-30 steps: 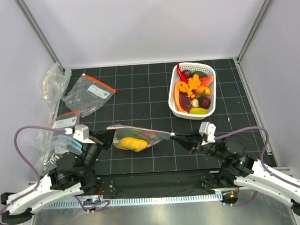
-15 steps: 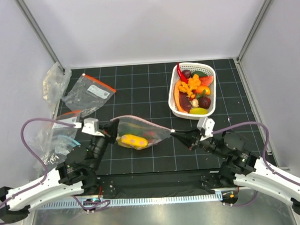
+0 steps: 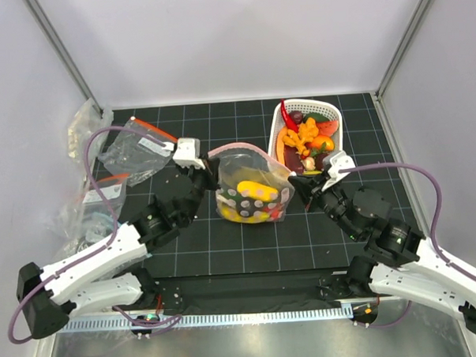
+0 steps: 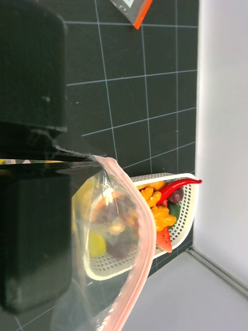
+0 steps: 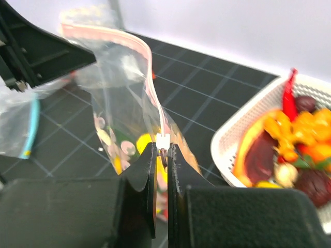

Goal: Place the food in the zip-top bag and seal the zipper
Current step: Place the zipper food storage bag at the center of the board.

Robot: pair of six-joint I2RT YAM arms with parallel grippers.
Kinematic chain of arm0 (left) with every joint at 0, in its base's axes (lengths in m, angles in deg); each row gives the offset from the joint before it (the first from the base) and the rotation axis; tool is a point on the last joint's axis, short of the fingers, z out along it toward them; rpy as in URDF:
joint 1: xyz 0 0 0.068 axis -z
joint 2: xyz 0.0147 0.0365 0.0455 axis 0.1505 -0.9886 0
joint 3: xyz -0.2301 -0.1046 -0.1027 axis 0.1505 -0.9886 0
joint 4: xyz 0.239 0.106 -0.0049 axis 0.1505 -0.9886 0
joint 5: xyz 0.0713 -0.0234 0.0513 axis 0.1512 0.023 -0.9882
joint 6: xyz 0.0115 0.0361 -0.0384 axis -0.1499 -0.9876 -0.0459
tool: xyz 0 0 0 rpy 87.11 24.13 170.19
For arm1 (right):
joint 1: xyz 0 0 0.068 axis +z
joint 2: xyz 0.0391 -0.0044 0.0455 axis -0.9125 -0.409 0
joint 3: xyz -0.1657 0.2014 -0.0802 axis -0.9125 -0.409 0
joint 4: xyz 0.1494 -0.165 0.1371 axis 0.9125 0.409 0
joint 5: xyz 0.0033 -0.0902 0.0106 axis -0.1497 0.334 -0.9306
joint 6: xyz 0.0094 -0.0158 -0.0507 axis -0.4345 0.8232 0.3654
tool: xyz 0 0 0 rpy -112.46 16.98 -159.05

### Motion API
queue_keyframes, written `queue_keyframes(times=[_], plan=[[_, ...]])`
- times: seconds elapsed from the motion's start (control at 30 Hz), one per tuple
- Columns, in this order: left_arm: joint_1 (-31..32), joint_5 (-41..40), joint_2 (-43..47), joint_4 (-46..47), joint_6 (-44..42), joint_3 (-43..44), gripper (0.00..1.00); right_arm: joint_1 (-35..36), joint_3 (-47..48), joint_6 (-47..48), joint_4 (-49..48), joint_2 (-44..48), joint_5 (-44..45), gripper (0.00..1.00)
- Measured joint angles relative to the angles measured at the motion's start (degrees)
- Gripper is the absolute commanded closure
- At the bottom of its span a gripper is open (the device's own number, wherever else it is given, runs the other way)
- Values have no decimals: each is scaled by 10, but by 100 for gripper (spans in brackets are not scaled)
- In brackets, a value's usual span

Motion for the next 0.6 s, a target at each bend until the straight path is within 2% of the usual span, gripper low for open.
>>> queue_keyframes(times=[0.17,0.33,0.5,0.57,0.6], plan=[[-58,57,-93,21,35,33,100,0,-8,-3,16,-8,94,99],[-87,108,-204,57,58,73,100,-17,-28,11,-9,-21,169,99],[-106,139,-295,85,77,114,100,-110,-37,21,-42,-79,169,99],[-115,143,-323,98,80,129,89,-167,-30,16,-51,-123,144,99],[-120,146,-336,103,81,138,87,-188,-24,12,-54,-141,136,99]])
